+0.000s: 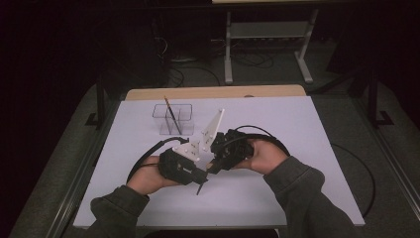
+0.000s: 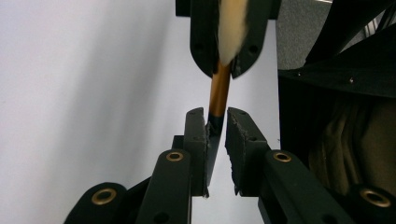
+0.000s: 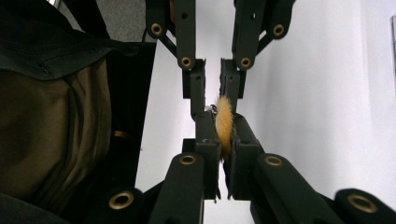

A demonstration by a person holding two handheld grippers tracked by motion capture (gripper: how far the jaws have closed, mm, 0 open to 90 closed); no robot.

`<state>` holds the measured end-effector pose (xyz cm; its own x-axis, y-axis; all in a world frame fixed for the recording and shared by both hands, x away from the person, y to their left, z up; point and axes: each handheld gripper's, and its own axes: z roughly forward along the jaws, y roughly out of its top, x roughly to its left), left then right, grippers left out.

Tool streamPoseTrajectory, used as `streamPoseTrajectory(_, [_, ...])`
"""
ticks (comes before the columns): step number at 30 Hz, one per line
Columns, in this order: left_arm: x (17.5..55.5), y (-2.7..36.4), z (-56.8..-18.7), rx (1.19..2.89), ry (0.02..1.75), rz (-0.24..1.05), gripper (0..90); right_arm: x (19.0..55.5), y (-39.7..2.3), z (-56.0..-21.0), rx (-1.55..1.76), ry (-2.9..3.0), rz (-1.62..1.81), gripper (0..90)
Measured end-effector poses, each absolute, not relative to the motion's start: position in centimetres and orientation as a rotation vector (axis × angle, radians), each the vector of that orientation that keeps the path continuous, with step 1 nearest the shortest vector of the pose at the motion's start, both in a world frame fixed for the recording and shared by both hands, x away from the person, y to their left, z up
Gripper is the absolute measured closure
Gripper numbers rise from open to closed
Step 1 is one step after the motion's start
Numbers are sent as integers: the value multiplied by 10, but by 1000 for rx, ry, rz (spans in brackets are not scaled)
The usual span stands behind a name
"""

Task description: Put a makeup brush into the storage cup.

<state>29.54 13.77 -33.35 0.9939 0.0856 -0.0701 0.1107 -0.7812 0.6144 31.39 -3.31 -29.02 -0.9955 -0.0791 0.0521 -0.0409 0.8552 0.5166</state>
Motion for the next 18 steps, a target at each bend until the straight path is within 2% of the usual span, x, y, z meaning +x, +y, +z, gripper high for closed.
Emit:
streamPoseTrajectory(13, [296, 141, -330, 2423, 169, -55, 829, 314, -32, -286, 85, -2955, -866, 827])
streamPoseTrajectory(18, [299, 148, -328, 2406, 184, -18, 830, 317, -43, -286, 1, -2925, -931, 717])
